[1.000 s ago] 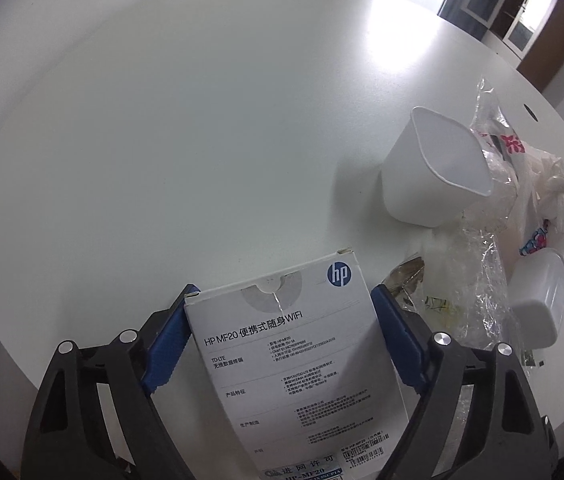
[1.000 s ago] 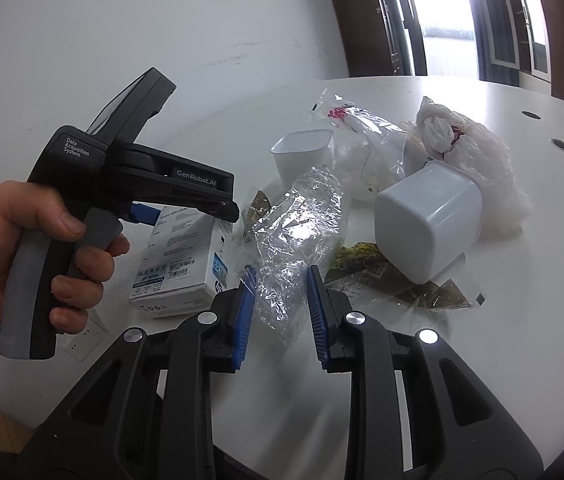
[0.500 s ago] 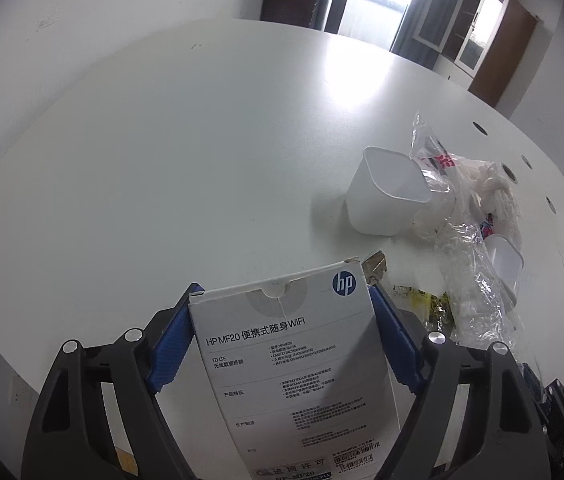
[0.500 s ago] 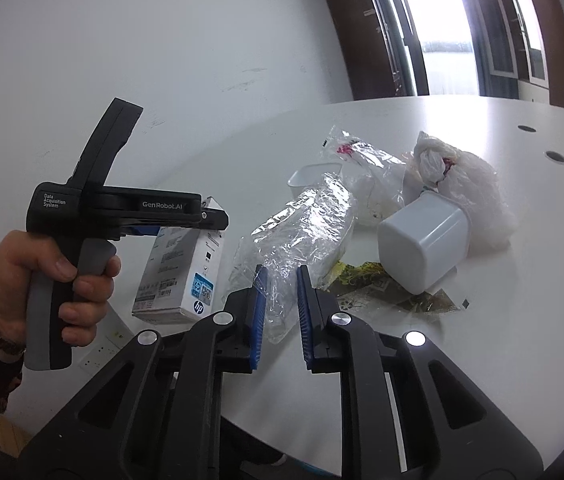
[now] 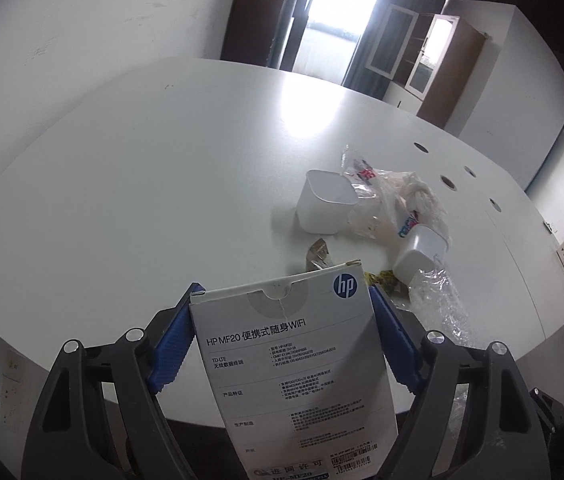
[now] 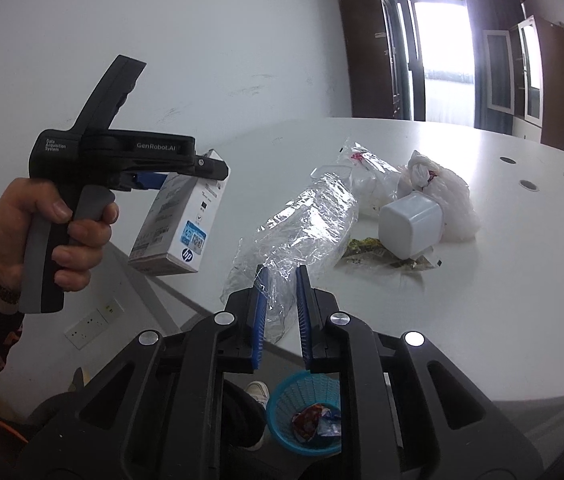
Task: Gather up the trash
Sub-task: 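Lift the HP box and plastic wrap and carry both down over the wastebasket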
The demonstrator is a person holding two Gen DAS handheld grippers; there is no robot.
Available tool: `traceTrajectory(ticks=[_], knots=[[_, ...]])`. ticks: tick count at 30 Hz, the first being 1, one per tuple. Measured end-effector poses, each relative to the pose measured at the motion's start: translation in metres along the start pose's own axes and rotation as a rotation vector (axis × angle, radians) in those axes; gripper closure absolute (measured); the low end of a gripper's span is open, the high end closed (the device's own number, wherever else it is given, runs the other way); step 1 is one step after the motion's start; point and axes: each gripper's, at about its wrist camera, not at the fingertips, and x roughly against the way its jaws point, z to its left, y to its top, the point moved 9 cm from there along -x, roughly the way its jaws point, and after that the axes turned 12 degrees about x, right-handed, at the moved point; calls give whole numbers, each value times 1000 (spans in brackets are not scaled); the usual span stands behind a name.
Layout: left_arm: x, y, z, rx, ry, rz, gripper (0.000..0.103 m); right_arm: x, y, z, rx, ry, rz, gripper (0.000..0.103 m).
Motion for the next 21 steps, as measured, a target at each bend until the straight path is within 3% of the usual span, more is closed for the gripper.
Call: traceTrajectory(ticks=[3, 7, 12, 16, 21], knots=[[25, -15, -4, -23, -32, -28, 23, 19, -9, 12, 6, 11, -2, 90], [62, -46, 5, -65, -60, -80, 23, 39, -22, 34, -57, 164, -19, 90], [92, -91, 26, -76, -51, -108, 23, 47, -53, 69, 3, 168, 56, 90], [95, -125, 36, -79, -45, -99, 23, 55, -80, 81, 36, 164, 110, 90], [71, -161, 43, -107, -47, -42, 23, 44, -117, 71, -28, 169, 197, 90]])
